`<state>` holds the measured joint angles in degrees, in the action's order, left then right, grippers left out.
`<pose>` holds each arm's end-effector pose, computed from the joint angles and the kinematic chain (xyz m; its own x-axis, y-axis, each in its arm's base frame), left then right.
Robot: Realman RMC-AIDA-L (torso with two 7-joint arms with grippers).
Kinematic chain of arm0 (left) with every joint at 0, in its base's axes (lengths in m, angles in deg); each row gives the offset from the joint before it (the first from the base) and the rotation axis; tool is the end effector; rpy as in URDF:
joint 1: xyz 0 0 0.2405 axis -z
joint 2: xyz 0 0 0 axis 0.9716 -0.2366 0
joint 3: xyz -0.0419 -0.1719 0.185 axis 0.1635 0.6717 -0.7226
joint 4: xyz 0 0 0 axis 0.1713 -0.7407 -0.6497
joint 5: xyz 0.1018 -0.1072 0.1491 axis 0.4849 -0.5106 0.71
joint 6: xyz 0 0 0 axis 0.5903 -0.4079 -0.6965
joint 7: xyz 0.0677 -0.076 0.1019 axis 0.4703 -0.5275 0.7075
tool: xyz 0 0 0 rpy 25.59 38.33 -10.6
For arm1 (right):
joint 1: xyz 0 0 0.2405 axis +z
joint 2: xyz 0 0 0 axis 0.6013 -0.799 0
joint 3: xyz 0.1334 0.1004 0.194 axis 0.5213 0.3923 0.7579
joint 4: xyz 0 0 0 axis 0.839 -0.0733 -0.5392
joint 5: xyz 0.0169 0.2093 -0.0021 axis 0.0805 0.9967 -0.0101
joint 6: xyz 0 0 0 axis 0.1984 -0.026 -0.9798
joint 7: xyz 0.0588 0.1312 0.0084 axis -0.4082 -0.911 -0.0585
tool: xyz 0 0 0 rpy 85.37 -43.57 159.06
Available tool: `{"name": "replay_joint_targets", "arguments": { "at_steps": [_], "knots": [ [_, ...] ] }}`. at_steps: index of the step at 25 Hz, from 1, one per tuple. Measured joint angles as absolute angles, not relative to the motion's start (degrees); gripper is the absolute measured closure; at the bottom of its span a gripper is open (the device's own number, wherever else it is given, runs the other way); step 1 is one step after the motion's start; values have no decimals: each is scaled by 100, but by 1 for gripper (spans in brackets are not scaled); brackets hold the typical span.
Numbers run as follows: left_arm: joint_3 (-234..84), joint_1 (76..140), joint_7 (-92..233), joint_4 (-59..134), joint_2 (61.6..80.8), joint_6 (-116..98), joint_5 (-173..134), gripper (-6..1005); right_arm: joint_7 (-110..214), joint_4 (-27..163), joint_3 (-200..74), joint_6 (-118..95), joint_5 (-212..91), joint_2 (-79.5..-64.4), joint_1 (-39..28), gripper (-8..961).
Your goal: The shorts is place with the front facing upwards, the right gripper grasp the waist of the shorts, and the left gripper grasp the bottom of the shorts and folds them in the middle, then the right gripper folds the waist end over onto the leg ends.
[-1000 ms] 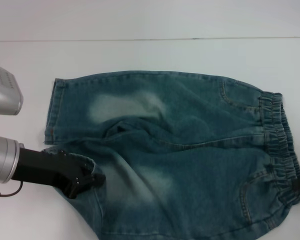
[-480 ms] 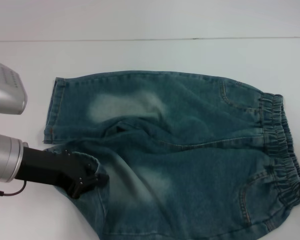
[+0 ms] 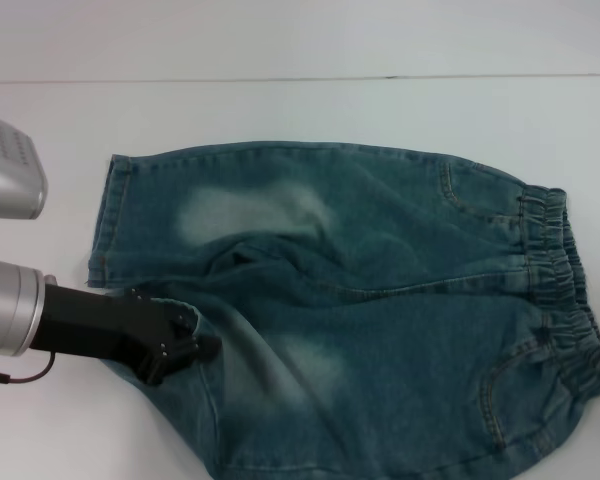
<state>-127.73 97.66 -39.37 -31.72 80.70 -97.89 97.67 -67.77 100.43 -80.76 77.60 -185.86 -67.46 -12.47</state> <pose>-0.2354 0.2949 0.0015 0.8338 0.5373 0.1269 0.5484 -0.8327 -0.0771 0.3671 0.2690 0.0746 0.1564 -0.9459 -0.2842 -0.9843 -0.1732 0.0347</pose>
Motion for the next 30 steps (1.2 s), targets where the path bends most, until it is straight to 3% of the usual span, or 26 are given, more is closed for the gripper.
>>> {"name": "replay_joint_targets", "arguments": {
  "at_steps": [8, 23, 30],
  "knots": [
    [-12757, 9721, -3903, -3171, 8072, -9648, 9568, 996, -6706, 9982, -7639, 7764, -18244, -6749, -1279, 933],
    [-12188, 9378, -3574, -2841, 8045, -8769, 8048, 995, -6421, 9692, -7344, 7747, -17415, -6942, -1365, 934],
    [-11774, 9458, -3458, -2630, 8039, -8429, 7839, 995, -6344, 9591, -6832, 7602, -16775, -7110, -1593, 933]
  ]
}}
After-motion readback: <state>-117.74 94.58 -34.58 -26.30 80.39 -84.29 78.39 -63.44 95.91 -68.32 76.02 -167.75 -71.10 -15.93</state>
